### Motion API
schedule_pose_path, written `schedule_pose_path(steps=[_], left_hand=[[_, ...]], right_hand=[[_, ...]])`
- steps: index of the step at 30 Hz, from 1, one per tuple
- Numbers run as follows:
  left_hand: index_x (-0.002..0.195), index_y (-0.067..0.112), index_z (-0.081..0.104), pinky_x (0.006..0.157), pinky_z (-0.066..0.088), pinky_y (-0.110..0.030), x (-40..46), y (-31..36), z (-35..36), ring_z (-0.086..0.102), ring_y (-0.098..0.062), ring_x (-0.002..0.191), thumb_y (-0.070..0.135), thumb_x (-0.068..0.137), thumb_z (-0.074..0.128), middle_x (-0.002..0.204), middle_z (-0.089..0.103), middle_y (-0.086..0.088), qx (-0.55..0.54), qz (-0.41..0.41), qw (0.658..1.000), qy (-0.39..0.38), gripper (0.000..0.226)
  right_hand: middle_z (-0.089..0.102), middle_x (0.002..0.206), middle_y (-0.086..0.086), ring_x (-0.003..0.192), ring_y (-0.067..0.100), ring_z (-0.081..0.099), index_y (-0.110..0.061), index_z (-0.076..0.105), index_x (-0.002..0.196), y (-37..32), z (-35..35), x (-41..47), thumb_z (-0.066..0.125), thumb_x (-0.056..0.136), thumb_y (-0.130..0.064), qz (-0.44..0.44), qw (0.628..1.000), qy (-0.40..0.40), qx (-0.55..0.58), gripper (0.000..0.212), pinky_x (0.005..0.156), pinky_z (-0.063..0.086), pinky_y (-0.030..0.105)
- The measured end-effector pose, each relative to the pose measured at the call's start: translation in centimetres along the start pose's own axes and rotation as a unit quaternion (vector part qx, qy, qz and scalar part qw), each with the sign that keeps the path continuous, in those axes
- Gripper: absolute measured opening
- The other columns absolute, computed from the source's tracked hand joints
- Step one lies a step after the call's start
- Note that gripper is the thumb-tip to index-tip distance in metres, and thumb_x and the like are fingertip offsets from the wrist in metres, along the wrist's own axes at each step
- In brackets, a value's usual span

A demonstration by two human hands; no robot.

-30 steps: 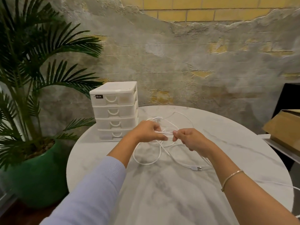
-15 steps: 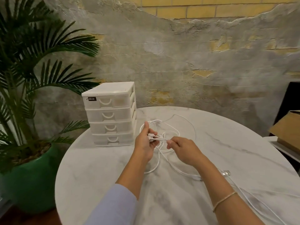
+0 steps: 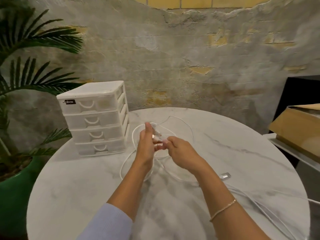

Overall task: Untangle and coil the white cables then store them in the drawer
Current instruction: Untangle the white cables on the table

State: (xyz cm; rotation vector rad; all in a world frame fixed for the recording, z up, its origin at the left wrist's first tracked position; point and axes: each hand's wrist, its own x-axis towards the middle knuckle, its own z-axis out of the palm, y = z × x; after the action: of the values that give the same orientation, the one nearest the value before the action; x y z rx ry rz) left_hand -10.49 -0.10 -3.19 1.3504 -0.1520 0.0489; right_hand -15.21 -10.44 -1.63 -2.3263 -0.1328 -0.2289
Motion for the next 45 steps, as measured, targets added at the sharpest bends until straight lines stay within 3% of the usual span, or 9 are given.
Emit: schedule_pose_path(steps=[4,8,10,13,16,24,29,35,45], left_hand=[[0.113,0.013,0.054,0.073,0.046,-0.025,-1.6,-0.5,0.4,0.058,-0.013,0.082,0.042,0.097,0.041,0.101,0.061,-0.002,0.132,-0.031,0.979,-0.150,0.036],[0.095,0.033,0.063,0.074,0.046,-0.013,-2.7,-1.6,0.3,0.056,-0.001,0.086,0.028,0.068,0.082,0.096,0.063,0.010,0.421,0.003,0.841,-0.340,0.033],[0.087,0.034,0.065,0.066,0.046,-0.015,-2.8,-1.8,0.5,0.053,0.004,0.073,0.024,0.064,0.085,0.082,0.060,0.014,0.463,-0.009,0.809,-0.361,0.031],[0.085,0.022,0.072,0.055,0.042,-0.013,-2.4,-1.5,0.1,0.051,0.007,0.054,0.019,0.072,0.079,0.065,0.058,0.015,0.473,-0.006,0.813,-0.339,0.015],[0.085,0.019,0.071,0.057,0.044,-0.013,-2.1,-1.4,-0.8,0.053,0.003,0.058,0.024,0.078,0.074,0.066,0.060,0.013,0.485,0.002,0.822,-0.299,0.009],[0.075,0.024,0.059,0.059,0.042,-0.018,-0.8,-1.2,-2.2,0.051,-0.010,0.063,0.028,0.093,0.055,0.072,0.053,0.006,0.372,-0.003,0.918,-0.134,0.019],[0.078,0.024,0.060,0.068,0.038,-0.027,-0.5,-1.2,-2.3,0.042,-0.010,0.063,0.031,0.095,0.047,0.070,0.046,0.007,0.315,-0.036,0.940,-0.123,0.023],[0.078,0.013,0.055,0.046,0.026,-0.018,-0.4,-0.1,-2.6,0.031,-0.007,0.051,0.028,0.099,0.043,0.065,0.040,0.005,0.217,-0.032,0.969,-0.112,0.029],[0.071,0.017,0.058,0.049,0.028,-0.021,-0.7,-0.3,-1.7,0.034,-0.007,0.049,0.035,0.099,0.040,0.057,0.040,0.008,0.235,0.011,0.967,-0.096,0.038]], right_hand=[[0.044,0.061,-0.009,0.056,0.007,0.039,-0.025,0.051,0.070,2.4,-2.4,0.4,0.037,0.100,-0.025,0.041,0.978,0.161,0.129,0.034,0.052,0.030,0.023],[0.039,0.057,-0.001,0.047,0.011,0.033,-0.021,0.052,0.074,3.6,-3.9,-0.2,0.036,0.101,-0.027,0.104,0.930,0.222,0.273,0.032,0.040,0.027,0.022],[0.039,0.057,-0.001,0.046,0.011,0.032,-0.021,0.052,0.074,3.7,-4.0,-0.2,0.035,0.101,-0.027,0.105,0.925,0.229,0.283,0.032,0.039,0.026,0.020],[0.038,0.056,-0.001,0.045,0.011,0.032,-0.021,0.052,0.075,3.7,-3.7,-0.2,0.035,0.101,-0.028,0.103,0.929,0.217,0.281,0.032,0.036,0.026,0.020],[0.038,0.057,-0.002,0.045,0.010,0.032,-0.021,0.053,0.076,3.6,-3.6,-0.3,0.035,0.101,-0.028,0.103,0.933,0.207,0.276,0.032,0.035,0.025,0.018],[0.043,0.063,-0.005,0.054,0.010,0.037,-0.025,0.055,0.077,4.2,-2.5,0.2,0.036,0.101,-0.032,0.105,0.950,0.182,0.229,0.032,0.049,0.028,0.024],[0.044,0.064,-0.004,0.056,0.012,0.039,-0.025,0.055,0.078,4.5,-2.1,0.4,0.036,0.100,-0.035,0.121,0.950,0.193,0.213,0.031,0.050,0.029,0.025],[0.040,0.053,-0.012,0.049,0.008,0.035,-0.017,0.055,0.070,4.0,-1.8,0.0,0.064,0.086,-0.036,0.086,0.960,0.151,0.222,0.027,0.049,0.028,0.024],[0.044,0.040,-0.015,0.035,0.003,0.028,-0.023,0.068,0.072,3.0,-0.4,-0.1,0.072,0.080,-0.024,0.075,0.956,0.089,0.269,0.009,0.043,0.024,0.018]])
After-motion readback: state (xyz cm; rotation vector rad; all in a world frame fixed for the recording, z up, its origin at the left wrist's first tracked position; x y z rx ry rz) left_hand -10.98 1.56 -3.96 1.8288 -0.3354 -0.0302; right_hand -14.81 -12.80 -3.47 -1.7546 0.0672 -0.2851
